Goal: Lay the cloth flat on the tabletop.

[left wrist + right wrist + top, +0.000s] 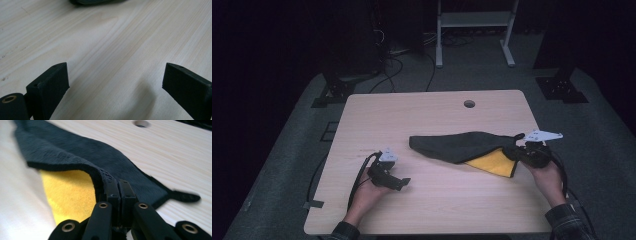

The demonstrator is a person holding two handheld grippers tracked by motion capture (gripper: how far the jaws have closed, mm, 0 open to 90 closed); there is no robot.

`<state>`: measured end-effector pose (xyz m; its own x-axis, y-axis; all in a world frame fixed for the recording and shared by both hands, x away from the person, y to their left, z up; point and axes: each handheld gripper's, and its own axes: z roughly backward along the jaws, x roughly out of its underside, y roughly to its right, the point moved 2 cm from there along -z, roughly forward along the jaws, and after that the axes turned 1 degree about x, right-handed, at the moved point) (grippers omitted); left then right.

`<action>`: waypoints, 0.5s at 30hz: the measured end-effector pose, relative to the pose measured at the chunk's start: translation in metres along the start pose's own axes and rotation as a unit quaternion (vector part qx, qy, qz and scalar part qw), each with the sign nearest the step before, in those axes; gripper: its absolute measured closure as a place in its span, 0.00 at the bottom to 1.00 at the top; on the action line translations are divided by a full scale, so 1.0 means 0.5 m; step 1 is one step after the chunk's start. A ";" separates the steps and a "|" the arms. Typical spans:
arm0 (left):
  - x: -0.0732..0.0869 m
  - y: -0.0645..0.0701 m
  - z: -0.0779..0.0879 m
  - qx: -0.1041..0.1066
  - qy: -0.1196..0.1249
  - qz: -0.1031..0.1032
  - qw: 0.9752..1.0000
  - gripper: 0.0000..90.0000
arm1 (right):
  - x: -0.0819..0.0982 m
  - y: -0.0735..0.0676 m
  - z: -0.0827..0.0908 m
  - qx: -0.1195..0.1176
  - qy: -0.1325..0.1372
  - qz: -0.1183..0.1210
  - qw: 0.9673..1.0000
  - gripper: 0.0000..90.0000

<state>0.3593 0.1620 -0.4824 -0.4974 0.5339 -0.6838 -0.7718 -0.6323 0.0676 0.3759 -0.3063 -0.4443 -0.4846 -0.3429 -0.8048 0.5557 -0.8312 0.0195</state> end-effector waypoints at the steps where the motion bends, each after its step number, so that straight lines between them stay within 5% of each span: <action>1: -0.002 0.001 0.000 0.002 0.005 -0.001 1.000 0.10 | 0.003 0.011 -0.002 0.008 -0.005 -0.008 1.000 0.97; 6: -0.028 0.014 -0.004 0.007 0.025 -0.014 1.000 0.15 | 0.027 0.047 -0.031 0.026 -0.043 -0.027 0.998 0.97; 15: -0.088 0.047 -0.046 0.018 0.041 -0.059 0.997 0.24 | 0.031 0.038 -0.040 0.021 -0.053 -0.015 0.998 0.97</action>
<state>0.3722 0.1105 -0.4674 -0.3688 0.5544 -0.7461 -0.8379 -0.5458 0.0086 0.3925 -0.3184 -0.4682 -0.5701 -0.3605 -0.7382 0.5120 -0.8587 0.0239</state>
